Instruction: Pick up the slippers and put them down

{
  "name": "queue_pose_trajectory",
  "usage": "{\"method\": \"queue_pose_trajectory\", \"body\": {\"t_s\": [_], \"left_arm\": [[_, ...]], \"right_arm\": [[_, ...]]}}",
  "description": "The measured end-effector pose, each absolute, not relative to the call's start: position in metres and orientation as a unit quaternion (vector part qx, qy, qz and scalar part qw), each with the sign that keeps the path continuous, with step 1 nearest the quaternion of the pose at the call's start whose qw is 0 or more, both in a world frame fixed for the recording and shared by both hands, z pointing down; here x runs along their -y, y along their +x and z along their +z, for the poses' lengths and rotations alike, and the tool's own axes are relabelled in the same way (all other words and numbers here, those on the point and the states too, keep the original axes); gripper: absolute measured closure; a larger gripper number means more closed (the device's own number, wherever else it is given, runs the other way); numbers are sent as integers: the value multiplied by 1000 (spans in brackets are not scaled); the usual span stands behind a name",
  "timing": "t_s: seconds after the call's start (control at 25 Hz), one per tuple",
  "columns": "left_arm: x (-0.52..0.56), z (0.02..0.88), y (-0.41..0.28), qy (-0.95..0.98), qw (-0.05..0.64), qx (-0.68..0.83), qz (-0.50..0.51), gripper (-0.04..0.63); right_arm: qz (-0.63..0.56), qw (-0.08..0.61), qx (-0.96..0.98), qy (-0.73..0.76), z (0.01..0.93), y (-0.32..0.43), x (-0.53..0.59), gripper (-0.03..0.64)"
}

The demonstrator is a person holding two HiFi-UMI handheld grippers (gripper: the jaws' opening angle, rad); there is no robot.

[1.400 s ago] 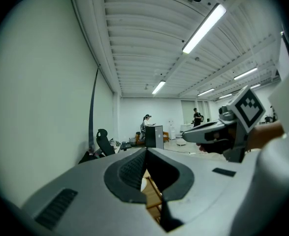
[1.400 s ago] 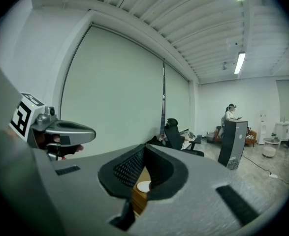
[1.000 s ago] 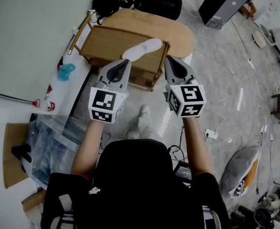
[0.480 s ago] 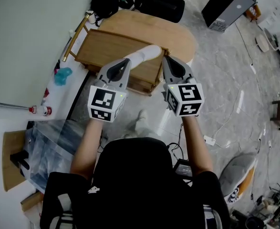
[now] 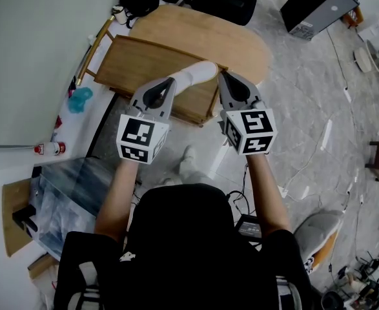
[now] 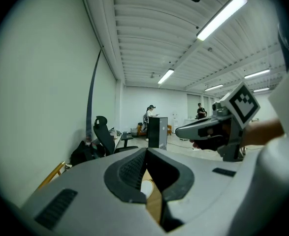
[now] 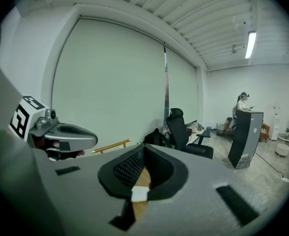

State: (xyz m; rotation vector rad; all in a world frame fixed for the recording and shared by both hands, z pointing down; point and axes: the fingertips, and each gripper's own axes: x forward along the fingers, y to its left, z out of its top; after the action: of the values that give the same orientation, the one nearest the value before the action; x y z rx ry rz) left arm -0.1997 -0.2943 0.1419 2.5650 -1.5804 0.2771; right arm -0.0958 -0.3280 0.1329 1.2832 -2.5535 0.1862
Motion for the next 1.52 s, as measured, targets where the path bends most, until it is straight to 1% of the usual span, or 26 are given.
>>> {"method": "queue_pose_trajectory", "body": {"t_s": [0.36, 0.68, 1.28, 1.52], "left_arm": [[332, 184, -194, 835, 103, 532, 89, 592], [351, 232, -199, 824, 145, 537, 107, 592], [359, 341, -201, 800, 235, 523, 178, 591], [362, 377, -202, 800, 239, 508, 209, 591]], "right_arm": [[83, 163, 891, 416, 176, -97, 368, 618], [108, 192, 894, 390, 218, -102, 394, 618], [153, 248, 893, 342, 307, -107, 419, 618], [168, 262, 894, 323, 342, -114, 414, 618]]}}
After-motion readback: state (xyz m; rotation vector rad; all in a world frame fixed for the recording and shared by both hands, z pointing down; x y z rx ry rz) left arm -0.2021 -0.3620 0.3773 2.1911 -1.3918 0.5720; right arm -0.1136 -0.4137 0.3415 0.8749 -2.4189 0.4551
